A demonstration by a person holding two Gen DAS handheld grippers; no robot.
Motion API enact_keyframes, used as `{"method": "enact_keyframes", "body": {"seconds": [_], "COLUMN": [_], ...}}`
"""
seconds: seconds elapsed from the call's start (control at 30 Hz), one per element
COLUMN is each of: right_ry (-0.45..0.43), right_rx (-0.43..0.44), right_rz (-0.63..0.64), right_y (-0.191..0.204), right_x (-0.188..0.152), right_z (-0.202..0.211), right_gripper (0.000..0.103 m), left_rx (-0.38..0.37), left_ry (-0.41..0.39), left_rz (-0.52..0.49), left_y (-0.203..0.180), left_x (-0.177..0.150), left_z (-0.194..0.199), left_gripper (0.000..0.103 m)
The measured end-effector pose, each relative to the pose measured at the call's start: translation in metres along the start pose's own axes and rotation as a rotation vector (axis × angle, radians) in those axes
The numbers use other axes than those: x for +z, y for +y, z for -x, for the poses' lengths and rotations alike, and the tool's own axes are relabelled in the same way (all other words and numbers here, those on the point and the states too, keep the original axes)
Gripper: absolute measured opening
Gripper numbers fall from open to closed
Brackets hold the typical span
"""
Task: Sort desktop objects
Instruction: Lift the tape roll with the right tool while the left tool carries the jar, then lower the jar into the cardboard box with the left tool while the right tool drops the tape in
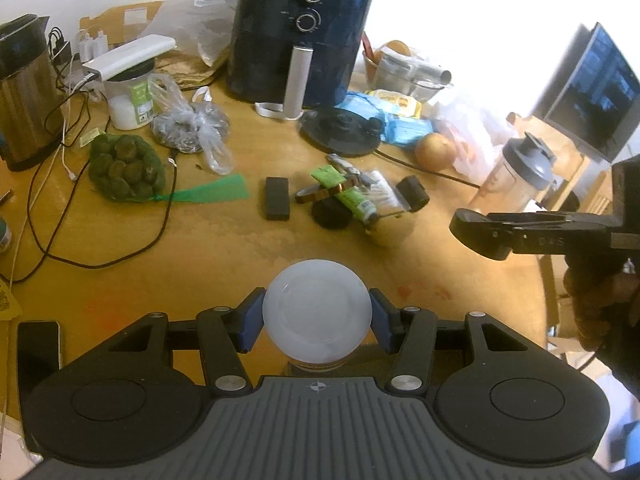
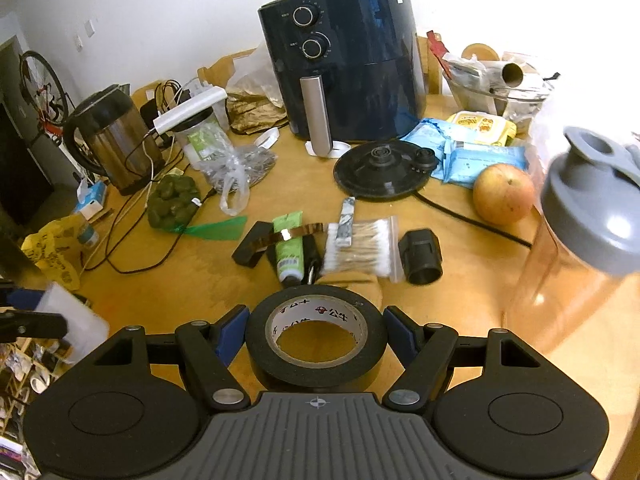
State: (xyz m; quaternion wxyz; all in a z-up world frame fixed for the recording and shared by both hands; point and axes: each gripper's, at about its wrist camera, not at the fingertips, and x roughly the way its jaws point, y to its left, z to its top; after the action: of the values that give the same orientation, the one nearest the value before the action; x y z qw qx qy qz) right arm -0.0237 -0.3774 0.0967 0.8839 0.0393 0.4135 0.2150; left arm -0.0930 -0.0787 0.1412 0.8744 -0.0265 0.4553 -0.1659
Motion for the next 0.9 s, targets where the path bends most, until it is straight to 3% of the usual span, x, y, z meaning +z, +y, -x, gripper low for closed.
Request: {"method": "enact_keyframes", "body": {"seconds": [0.43, 0.9], "right_ry": [-0.009, 0.043], "right_rx": [0.01, 0.047], "right_rz": [-0.059, -0.06], "right_y": [0.014, 0.03], "right_x": [-0.04, -0.078], "right_z": [0.042, 0.048], "right_gripper": [0.075, 0.075], "left_rx": [-0.014, -0.027], "left_ry": [0.046, 0.099], "left_rz": [-0.037, -0.093], "left_y": [-0.01, -0.025], "left_x": [-0.015, -0.031], "left_z": [-0.002, -0.015], "left_gripper": [0.053, 0.053]}}
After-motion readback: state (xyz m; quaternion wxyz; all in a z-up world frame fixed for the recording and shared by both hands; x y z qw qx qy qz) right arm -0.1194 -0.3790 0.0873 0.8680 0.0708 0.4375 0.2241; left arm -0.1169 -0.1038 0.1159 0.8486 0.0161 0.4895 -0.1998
